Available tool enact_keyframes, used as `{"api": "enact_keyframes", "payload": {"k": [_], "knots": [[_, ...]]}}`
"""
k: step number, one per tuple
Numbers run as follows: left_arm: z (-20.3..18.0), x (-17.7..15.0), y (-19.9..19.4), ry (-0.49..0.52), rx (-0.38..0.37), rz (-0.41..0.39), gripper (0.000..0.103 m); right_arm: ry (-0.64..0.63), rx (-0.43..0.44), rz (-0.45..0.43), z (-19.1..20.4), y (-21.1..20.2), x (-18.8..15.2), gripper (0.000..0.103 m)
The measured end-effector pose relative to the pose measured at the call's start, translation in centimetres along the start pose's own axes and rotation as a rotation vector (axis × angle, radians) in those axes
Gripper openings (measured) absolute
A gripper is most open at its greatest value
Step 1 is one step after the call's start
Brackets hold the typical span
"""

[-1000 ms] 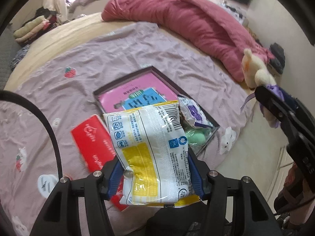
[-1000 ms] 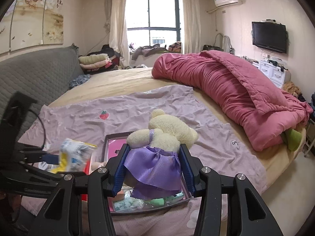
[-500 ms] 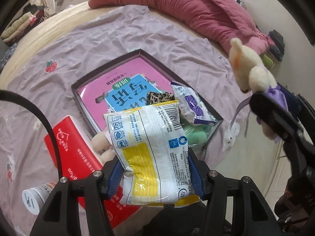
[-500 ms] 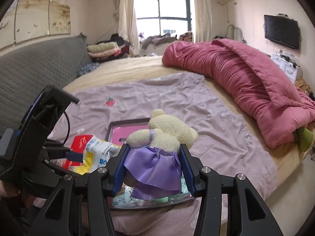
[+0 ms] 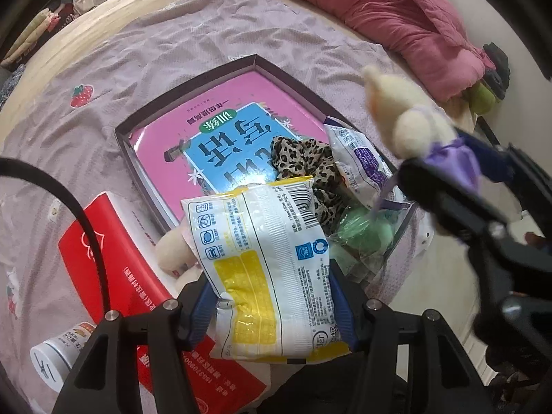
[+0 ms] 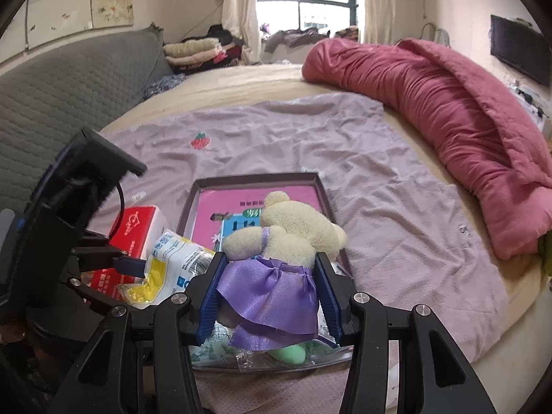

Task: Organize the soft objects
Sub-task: 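Lower the bear and wipes pack onto the tray and open both tools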

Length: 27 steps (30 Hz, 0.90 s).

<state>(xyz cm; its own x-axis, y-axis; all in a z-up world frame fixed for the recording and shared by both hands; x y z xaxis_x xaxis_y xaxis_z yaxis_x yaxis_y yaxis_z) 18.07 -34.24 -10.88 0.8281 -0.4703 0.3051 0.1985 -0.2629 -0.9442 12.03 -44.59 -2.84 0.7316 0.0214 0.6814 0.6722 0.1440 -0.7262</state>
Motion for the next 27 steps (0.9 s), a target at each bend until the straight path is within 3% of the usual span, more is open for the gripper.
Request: {"api": "enact_keyframes", "payload": {"k": [13,23,27], "knots": [[0.6,-0.2,1.2,-0.003,-0.009,0.017,0.059,0.002,0.027,0.085,0.4,3.5,-1.1,0.052],[0.8,-0.6,1.9,-0.004,-0.012,0.035,0.06,0.102,0.087,0.193,0.2,6.7,-3.1,0.052],[0.7,-0.6,1.9,-0.006,-0.015,0.039,0.06,0.14,0.109,0.198,0.2,7.3,-3.4,0.053]]}}
Point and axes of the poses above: each gripper's, at about its wrist camera, not at the fingertips, and y roughly the way its jaws point, z to its left, x to its top, the point moved 10 cm from there along y, roughly the way its jaws point, and after that the axes turned 2 degrees about -z, right-handed, at the moved point
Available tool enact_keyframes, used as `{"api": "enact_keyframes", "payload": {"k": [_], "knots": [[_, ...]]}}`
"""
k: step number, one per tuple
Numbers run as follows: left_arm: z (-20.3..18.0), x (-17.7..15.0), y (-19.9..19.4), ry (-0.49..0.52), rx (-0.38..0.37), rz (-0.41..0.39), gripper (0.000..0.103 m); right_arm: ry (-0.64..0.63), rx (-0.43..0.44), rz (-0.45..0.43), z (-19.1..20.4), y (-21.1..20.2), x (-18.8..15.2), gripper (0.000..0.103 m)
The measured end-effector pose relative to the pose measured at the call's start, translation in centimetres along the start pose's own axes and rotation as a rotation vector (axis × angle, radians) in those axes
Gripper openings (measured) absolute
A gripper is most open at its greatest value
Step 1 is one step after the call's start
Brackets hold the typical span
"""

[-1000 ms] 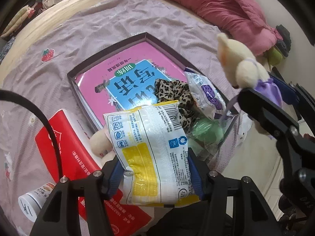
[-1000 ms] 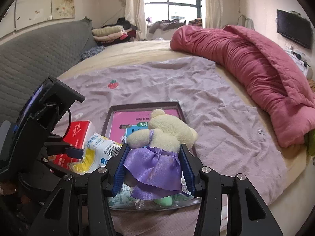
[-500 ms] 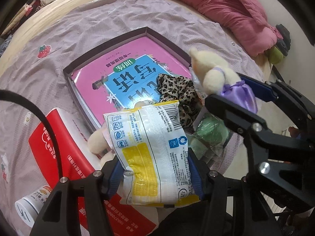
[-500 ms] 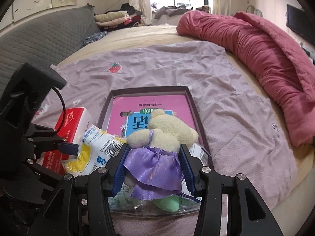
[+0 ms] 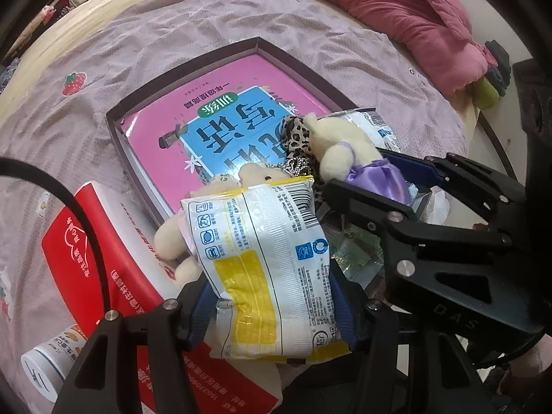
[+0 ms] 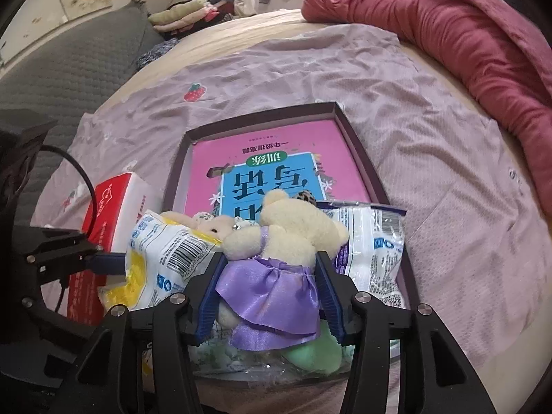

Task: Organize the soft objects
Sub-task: 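Lower the bear and wipes pack onto the tray and open both tools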

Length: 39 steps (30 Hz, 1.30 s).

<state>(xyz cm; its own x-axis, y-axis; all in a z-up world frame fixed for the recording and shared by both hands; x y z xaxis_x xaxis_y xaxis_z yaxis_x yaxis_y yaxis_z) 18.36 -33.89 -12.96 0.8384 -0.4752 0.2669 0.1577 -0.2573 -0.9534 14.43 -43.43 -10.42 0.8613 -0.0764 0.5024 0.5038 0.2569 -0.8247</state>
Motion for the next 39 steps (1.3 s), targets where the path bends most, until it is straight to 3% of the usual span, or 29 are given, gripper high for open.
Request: {"api": "enact_keyframes", "payload": {"k": [11,13,20,34,39], "knots": [[0.0,0.0,0.0,0.0,0.003,0.0,0.06,0.021,0.015,-0.044,0.8,-1.5,0.4,0.058],[0.0,0.0,0.0,-0.001,0.004,0.002,0.06,0.019,0.009,-0.06,0.8,-2.1,0.4,0.064],[0.2,0.2,0.3,-0.011,0.01,0.008,0.06,0.073,0.001,-0.142,-0.2,-5.4,0.4,0.07],[-0.1,0.3,0.4,-0.026,0.026,0.026,0.061,0.153,-0.051,-0.21,-2.8,-8.8,0.1,0.072],[-0.4,0.3,-0.9,-0.016,0.024,-0.002,0.067,0.149,-0.045,-0.224,-2.2,-9.7,0.2,0.072]]}}
Point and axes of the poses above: each gripper's, at about its wrist camera, not at the fingertips, and y roughly the way its jaws point, z to its left, x to its top, the point moved 10 cm from there along y, roughly the way its jaws point, and after that the axes turned 2 degrees about -z, right-handed, at the moved point
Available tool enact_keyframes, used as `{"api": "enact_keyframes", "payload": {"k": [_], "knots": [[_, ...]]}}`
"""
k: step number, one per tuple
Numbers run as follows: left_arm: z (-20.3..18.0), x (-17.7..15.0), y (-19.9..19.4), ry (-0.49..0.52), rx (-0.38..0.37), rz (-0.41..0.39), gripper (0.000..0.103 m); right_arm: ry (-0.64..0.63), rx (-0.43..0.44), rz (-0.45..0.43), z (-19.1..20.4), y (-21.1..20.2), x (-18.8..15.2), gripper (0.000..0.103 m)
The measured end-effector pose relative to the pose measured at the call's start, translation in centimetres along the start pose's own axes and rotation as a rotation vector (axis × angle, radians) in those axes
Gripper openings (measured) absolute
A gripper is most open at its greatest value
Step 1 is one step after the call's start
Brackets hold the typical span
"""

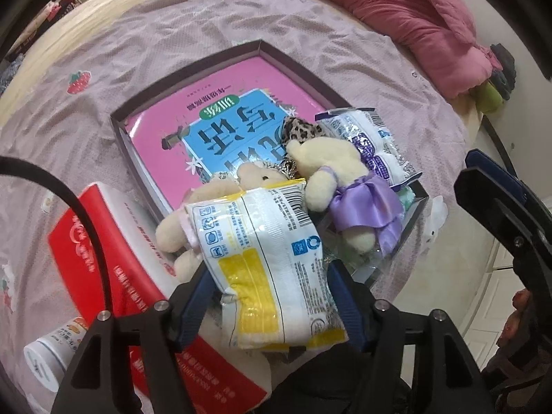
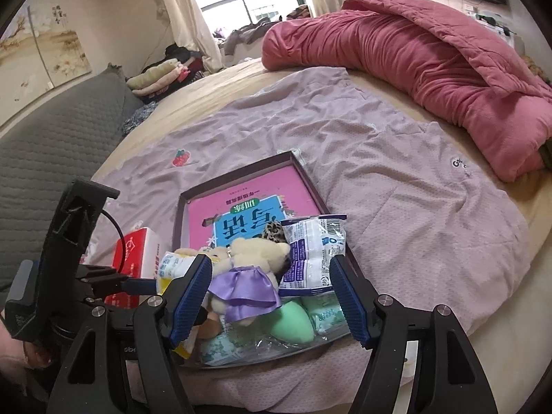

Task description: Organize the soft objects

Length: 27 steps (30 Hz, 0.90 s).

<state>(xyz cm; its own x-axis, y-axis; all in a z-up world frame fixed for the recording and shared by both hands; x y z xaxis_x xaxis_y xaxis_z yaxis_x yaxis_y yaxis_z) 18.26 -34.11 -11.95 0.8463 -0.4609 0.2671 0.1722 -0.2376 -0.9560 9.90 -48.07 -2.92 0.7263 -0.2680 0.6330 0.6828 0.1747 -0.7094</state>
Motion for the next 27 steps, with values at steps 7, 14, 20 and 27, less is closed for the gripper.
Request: {"api": "enact_keyframes", "payload": {"k": [7,14,20,27], "knots": [[0.2,0.8,-2.7,-0.023,-0.028,-0.071,0.071,-0.039,-0.017,-0.044,1.4,-2.0,1.1,0.074],[0.8,0.6,-6.2,-0.04,-0.025,-0.152,0.078,-0.067,-0.015,-0.098,3.6,-5.5,2.2,0.075],[2.7,-0.8,-9.7,-0.081,0.049,-0.235,0.08,-0.044,-0.027,-0.152,5.7,-8.9,2.5,0.076],[4.1,-4.2,-12.5,-0.093,0.099,-0.275,0.08,0.0,-0.113,-0.227,8.0,-11.8,0.3,0.076]]}}
Point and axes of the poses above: each gripper's, at about its wrist camera, not at the fingertips, and y roughly the way its jaws point, z to its left, x to its top, the point moved 10 cm from there along y, roughly the way its jaws point, and after that the axes turned 2 degrees about -z, right-handed, at the moved point
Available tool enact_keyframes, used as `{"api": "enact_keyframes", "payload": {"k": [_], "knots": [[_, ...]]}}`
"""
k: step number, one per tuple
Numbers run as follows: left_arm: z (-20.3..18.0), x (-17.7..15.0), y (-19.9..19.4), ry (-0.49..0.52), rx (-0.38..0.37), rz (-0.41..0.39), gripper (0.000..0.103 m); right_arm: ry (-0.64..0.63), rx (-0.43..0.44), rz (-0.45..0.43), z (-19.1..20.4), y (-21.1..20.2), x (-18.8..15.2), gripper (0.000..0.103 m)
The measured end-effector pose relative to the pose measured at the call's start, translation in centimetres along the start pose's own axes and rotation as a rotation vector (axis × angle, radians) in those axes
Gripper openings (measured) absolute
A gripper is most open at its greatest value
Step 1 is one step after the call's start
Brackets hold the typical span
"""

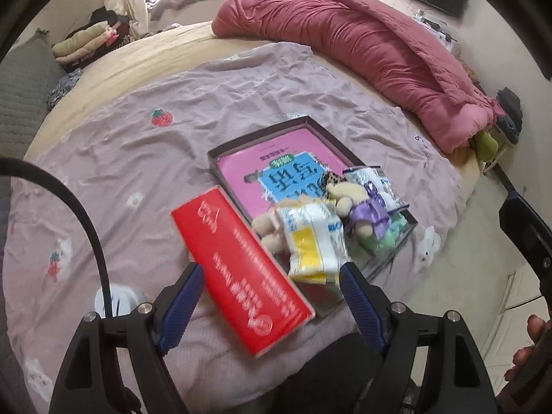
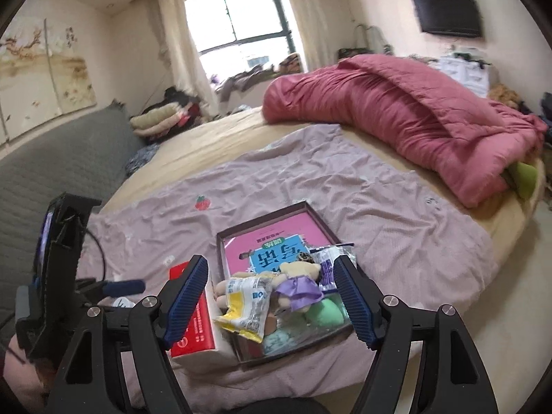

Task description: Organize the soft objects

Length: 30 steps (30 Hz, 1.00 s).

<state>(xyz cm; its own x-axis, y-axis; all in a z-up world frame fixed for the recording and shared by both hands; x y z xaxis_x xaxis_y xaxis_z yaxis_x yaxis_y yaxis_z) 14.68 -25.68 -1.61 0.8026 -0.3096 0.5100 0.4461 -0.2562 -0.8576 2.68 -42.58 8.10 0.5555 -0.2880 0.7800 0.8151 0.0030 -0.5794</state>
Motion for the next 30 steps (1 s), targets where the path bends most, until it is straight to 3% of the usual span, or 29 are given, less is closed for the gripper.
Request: {"api": "enact_keyframes", "payload": {"k": [5,14,20,30], "knots": [[1.3,-2.3,-1.4,-0.014,0.02,-0.003,0.08,0.032,0.045,0.007,2.2,-1.4,-2.1,0.077],[3.2,-5.6,-3.9,-0.048,0.045,-0.042,0.08,-0.029,0.023,0.06,5.2,-2.3,-6.1,0.077],[4.3,-7.6,-4.3,-0.102,0.032,-0.051,0.08,-0.028,-0.013,0.1,5.0,-2.6,-7.6,0.077],[4.5,-9.1,-4.8,-0.096,0.041,-0.065,0.08,-0.032,-0.057,0.151,4.5,-1.9,-9.7,0.077]]}}
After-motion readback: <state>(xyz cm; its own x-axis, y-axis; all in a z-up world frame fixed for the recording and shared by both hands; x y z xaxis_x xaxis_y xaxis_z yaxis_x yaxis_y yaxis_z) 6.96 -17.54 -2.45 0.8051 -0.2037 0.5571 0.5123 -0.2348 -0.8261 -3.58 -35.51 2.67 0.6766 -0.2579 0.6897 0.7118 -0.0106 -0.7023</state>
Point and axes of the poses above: each gripper's, at about its wrist camera, not at the fingertips, and y roughly the way its jaws point, z to its left, x to its top, the point moved 10 cm from there along y, roughly the way its jaws point, and after that the axes turned 2 degrees about -z, right-handed, at the moved point
